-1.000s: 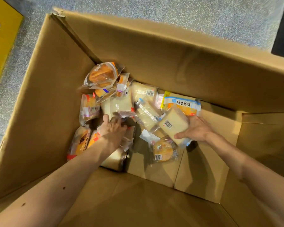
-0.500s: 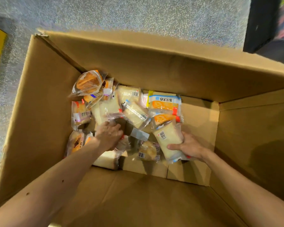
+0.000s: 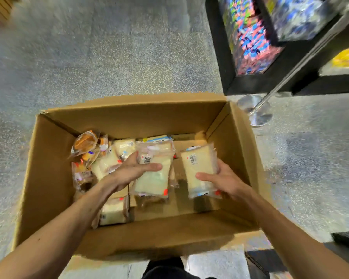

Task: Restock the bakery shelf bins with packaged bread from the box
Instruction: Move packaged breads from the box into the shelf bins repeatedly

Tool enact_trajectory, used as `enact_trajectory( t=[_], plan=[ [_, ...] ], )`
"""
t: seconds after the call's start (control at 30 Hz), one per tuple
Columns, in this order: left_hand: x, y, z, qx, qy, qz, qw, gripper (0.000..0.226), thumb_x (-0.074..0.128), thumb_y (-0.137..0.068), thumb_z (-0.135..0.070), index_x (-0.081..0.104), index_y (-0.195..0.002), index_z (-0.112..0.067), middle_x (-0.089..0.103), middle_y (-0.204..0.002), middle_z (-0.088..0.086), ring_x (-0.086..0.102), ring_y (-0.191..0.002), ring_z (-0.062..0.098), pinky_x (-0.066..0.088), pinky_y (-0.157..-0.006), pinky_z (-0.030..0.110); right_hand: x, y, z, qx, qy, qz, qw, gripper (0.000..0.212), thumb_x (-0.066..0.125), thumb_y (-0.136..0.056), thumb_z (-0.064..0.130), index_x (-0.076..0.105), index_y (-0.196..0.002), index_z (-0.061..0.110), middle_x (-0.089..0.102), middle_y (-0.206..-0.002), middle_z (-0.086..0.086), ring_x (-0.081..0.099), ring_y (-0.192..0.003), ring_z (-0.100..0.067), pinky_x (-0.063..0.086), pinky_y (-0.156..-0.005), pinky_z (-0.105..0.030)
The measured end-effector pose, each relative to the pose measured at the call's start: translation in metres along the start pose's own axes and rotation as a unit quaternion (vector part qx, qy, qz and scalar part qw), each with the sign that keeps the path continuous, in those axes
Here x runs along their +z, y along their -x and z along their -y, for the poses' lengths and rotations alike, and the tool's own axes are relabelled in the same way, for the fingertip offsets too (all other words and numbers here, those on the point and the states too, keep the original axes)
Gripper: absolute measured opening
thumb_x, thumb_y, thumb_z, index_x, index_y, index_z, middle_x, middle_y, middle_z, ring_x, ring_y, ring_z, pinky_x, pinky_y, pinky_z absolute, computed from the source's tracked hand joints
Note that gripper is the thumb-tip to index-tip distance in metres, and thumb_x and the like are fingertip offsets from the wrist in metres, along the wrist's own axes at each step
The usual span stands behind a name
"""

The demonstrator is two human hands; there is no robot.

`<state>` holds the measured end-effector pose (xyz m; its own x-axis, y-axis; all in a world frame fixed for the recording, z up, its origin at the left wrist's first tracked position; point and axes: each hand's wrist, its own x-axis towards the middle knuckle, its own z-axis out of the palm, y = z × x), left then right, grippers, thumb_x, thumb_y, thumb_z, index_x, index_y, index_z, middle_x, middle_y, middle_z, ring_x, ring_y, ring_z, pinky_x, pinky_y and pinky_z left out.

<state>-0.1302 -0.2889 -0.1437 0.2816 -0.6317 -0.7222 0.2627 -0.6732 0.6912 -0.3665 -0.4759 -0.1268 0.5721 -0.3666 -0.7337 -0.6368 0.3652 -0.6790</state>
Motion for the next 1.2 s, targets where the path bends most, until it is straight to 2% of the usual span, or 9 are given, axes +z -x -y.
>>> enact_trajectory(
  t=[0.2,0.3,0.53,0.67,0.8,0.87,1.0,1.13,1.2],
  plan=[
    [0.094,0.089,-0.075,0.073,0.075,0.096,0.99,0.029,0.083,-0.072,-0.018,0.07,-0.097,-0.012,0.076,-0.095,0.011,0.074,-0.081,0.021,0.061,-0.075,0.034,-0.017,0.109,-0.007,-0.098,-0.104,-0.076,0.987,0.083,0.095,-0.057,0.036,0.056,-0.129,0.02,0.073,-0.115,-0.001,0.071,-0.104,-0.024,0.057,-0.09,-0.054],
    [0.151,0.134,-0.087,0.11,0.056,0.124,0.985,0.018,0.077,-0.075,-0.014,0.073,-0.092,-0.012,0.076,-0.094,0.01,0.073,-0.08,0.02,0.06,-0.077,0.036,-0.028,0.184,-0.029,-0.153,-0.163,-0.093,0.97,0.068,0.088,-0.069,0.022,0.057,-0.13,0.015,0.075,-0.113,-0.003,0.072,-0.103,-0.022,0.061,-0.081,-0.041],
    [0.301,0.249,-0.082,0.184,-0.017,0.212,0.96,0.07,0.089,-0.059,-0.024,0.058,-0.12,-0.009,0.073,-0.112,0.011,0.073,-0.096,0.023,0.061,-0.073,0.035,-0.036,0.375,-0.124,-0.236,-0.316,-0.205,0.896,0.041,0.071,-0.08,0.015,0.062,-0.119,0.011,0.077,-0.103,-0.007,0.075,-0.086,-0.02,0.061,-0.067,-0.034],
    [0.394,0.316,-0.072,0.224,-0.08,0.265,0.934,0.09,0.095,-0.047,-0.035,0.055,-0.123,-0.01,0.075,-0.105,0.007,0.073,-0.095,0.022,0.06,-0.079,0.04,-0.031,0.479,-0.18,-0.238,-0.366,-0.299,0.849,0.069,0.082,-0.072,0.031,0.06,-0.132,0.004,0.071,-0.118,-0.016,0.069,-0.107,-0.032,0.054,-0.094,-0.05],
    [0.477,0.378,-0.064,0.268,-0.145,0.324,0.896,0.075,0.093,-0.054,-0.034,0.052,-0.114,-0.013,0.071,-0.106,0.007,0.072,-0.096,0.021,0.06,-0.082,0.042,-0.024,0.589,-0.212,-0.279,-0.424,-0.333,0.794,0.043,0.051,-0.101,0.029,0.055,-0.132,-0.002,0.073,-0.066,-0.004,0.063,-0.042,-0.004,0.046,-0.036,-0.015],
    [0.514,0.402,-0.06,0.278,-0.164,0.359,0.876,0.066,0.092,-0.059,-0.03,0.056,-0.111,-0.011,0.073,-0.101,0.006,0.073,-0.089,0.019,0.062,-0.077,0.039,-0.011,0.636,-0.217,-0.297,-0.424,-0.377,0.768,0.04,0.038,-0.105,0.024,0.052,-0.132,-0.002,0.064,-0.047,0.004,0.054,-0.031,0.0,0.036,-0.029,-0.01],
    [0.584,0.435,-0.051,0.28,-0.196,0.44,0.831,0.092,0.097,-0.049,-0.042,0.06,-0.122,-0.001,0.075,-0.107,0.013,0.074,-0.095,0.027,0.061,-0.08,0.045,-0.022,0.674,-0.259,-0.314,-0.423,-0.442,0.726,0.053,0.053,-0.094,0.031,0.051,-0.137,0.001,0.074,-0.101,-0.015,0.068,-0.051,-0.006,0.046,-0.038,-0.013],
    [0.639,0.451,-0.046,0.241,-0.152,0.467,0.837,0.097,0.097,-0.047,-0.037,0.056,-0.126,0.002,0.073,-0.109,0.016,0.074,-0.094,0.028,0.061,-0.07,0.038,-0.044,0.694,-0.282,-0.321,-0.443,-0.476,0.688,0.08,0.082,-0.072,0.045,0.055,-0.135,0.003,0.069,-0.12,-0.019,0.075,-0.086,-0.023,0.061,-0.059,-0.029],
    [0.663,0.448,-0.048,0.198,-0.136,0.463,0.853,0.102,0.098,-0.047,-0.039,0.052,-0.129,-0.001,0.072,-0.112,0.017,0.074,-0.093,0.028,0.061,-0.067,0.039,-0.06,0.697,-0.296,-0.331,-0.48,-0.474,0.659,0.066,0.07,-0.081,0.036,0.055,-0.137,0.004,0.067,-0.124,-0.021,0.072,-0.101,-0.031,0.063,-0.074,-0.04]
  ],
)
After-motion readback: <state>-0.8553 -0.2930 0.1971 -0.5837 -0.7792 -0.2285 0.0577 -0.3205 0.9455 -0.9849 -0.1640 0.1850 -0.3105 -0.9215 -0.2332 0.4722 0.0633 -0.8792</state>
